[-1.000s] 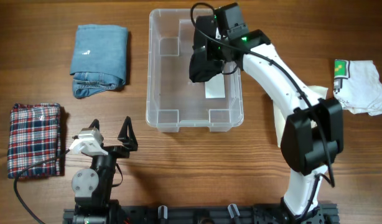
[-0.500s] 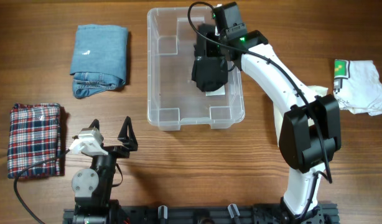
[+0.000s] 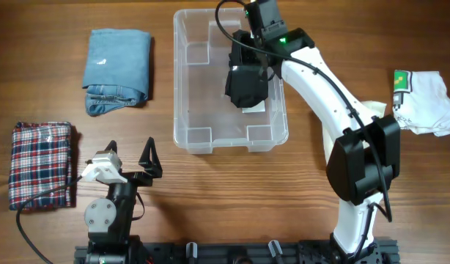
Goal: Pack container
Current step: 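Carry the black garment with the right gripper into the bin and release, then move the right gripper to the cream folded cloth and grasp it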
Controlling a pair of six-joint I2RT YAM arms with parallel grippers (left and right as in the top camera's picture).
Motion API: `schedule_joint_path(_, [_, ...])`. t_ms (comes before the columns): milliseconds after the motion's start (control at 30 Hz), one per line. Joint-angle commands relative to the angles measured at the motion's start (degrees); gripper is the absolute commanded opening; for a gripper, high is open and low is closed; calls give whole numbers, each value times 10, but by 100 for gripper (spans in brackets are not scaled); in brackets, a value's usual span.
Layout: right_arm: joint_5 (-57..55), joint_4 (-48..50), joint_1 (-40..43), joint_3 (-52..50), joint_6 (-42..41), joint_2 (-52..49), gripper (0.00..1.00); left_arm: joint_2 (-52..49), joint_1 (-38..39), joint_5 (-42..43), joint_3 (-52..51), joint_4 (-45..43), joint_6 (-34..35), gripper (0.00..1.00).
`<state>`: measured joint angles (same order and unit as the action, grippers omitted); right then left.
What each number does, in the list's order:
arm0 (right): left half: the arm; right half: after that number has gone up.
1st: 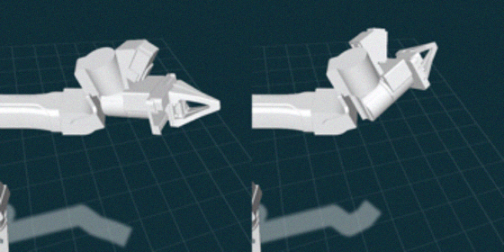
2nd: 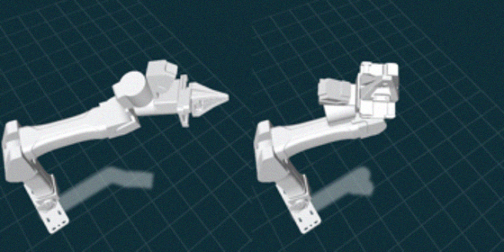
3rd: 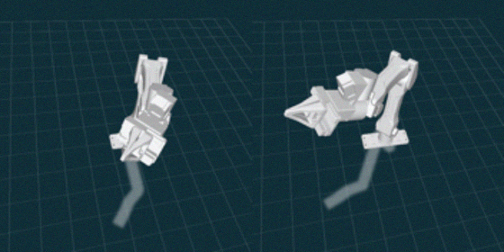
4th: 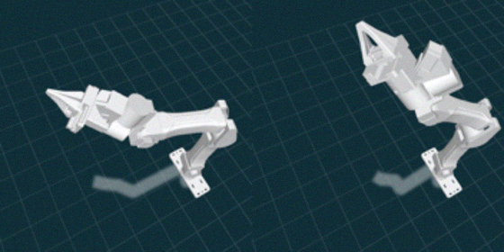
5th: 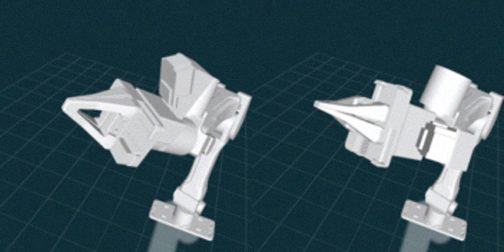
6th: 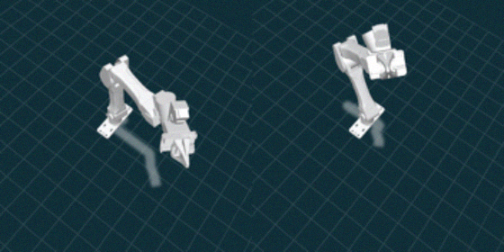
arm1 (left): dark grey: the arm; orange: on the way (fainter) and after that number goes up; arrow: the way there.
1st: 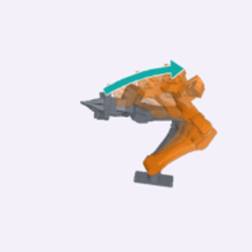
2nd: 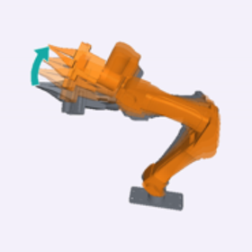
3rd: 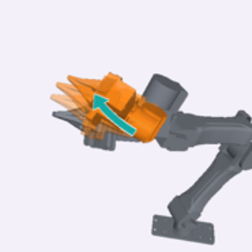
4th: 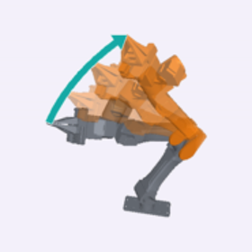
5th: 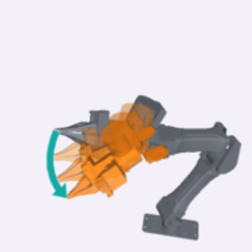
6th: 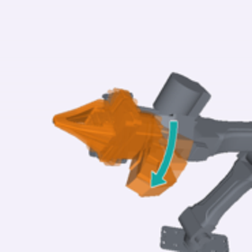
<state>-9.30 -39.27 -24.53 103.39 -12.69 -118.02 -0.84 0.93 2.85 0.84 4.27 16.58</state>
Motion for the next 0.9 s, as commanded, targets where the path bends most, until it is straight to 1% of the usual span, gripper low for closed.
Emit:
schedule_joint_path(0, [-52,-17,0,10,5,65,67,3,-5,-8,-5,0,-12,100])
schedule_joint_path(67, [-77,-28,8,10,0,98,72,3,-5,-8,-5,0,-12,100])
schedule_joint_path(167, [-104,-54,67,10,-45,159,85,3,-5,-8,-5,0,-12,100])
schedule_joint_path(267, [-89,-96,139,10,-76,176,85,3,-5,-8,-5,0,-12,100])
schedule_joint_path(333, [-49,-150,201,8,-90,172,86,3,-5,-8,-5,0,-12,100])
schedule_joint_path(400, [-15,-175,245,-3,-92,171,91,3,-5,-8,-5,0,-12,100])
schedule_joint_path(500, [0,-198,302,-20,-123,171,100,3,-5,-8,-5,0,-12,100])
schedule_joint_path(567, [24,-200,332,-28,-145,171,100,3,-5,-8,-5,0,-12,100])
schedule_joint_path(667, [64,-200,364,-41,-144,171,100,3,-5,-8,-5,0,-12,100])
schedule_joint_path(800, [64,-189,372,-85,-144,171,100,3,-5,-8,-5,0,-12,100])
schedule_joint_path(867, [69,-201,371,-107,-145,171,100,3,-5,-8,-5,0,-12,100])
